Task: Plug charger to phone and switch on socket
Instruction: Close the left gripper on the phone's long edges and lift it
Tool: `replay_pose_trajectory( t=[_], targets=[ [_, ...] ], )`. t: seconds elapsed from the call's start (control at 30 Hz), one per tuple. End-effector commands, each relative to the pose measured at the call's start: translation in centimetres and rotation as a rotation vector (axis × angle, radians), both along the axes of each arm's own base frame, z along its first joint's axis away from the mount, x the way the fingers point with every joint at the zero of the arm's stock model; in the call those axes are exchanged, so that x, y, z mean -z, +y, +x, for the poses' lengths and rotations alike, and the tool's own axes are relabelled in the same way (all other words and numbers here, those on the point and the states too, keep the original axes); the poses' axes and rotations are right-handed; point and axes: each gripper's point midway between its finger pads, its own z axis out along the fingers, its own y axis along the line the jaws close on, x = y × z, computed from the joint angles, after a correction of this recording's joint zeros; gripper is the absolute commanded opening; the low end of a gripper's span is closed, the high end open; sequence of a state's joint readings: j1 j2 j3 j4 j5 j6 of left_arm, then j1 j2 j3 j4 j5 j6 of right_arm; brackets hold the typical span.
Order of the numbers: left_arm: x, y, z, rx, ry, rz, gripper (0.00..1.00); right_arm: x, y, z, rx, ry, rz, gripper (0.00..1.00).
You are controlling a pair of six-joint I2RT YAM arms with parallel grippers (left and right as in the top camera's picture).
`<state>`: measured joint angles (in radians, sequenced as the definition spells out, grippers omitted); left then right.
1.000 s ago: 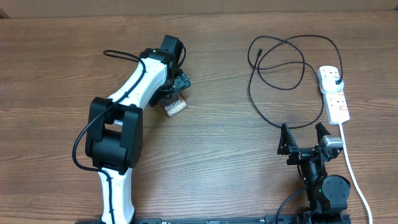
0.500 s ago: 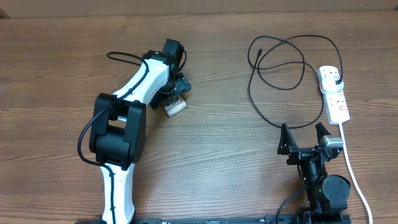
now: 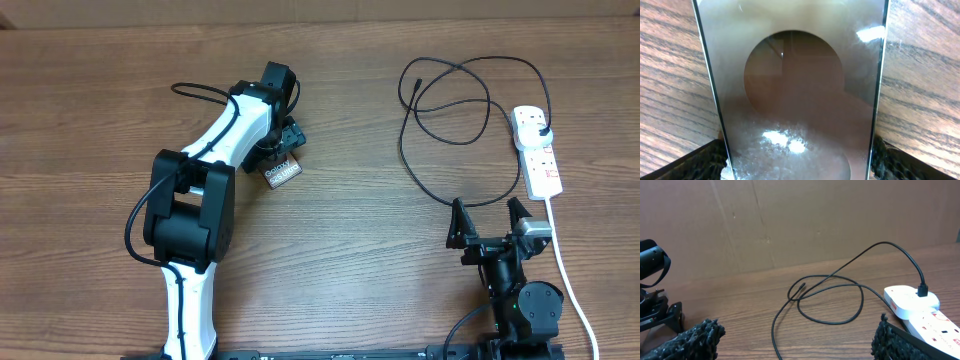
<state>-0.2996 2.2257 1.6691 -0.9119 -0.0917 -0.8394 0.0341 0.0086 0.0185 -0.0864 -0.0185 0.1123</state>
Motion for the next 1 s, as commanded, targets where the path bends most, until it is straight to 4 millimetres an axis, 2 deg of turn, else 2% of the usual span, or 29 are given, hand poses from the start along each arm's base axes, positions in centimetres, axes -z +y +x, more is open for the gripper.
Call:
replay_pose_trajectory(
  t=[0.0, 0.63, 0.7, 0.77, 0.97],
  targets=[
    [3.0, 0.3, -0.8, -0.021, 0.06, 0.0, 0.91, 0.3, -0.1, 0.0, 0.004, 0.0, 0.01, 1.0],
    [3.1, -0.2, -1.2, -0.019, 0.081, -0.028, 0.77, 0.3, -0.1, 0.0, 0.004, 0.001, 0.01, 1.0],
    [3.1, -0.4, -1.2, -0.023, 0.084, -0.042, 0.74, 0.3, -0.1, 0.0, 0.004, 0.0, 0.01, 1.0],
    [3.1, -0.5, -1.3, -0.025, 0.085, -0.045, 0.65, 0.3, -0.1, 0.0, 0.004, 0.0, 0.01, 1.0],
    [2.5, -1.2, -0.7, -0.019, 0.074, -0.079, 0.56, 0.3, -0.1, 0.0, 0.004, 0.0, 0.01, 1.0]
  ],
)
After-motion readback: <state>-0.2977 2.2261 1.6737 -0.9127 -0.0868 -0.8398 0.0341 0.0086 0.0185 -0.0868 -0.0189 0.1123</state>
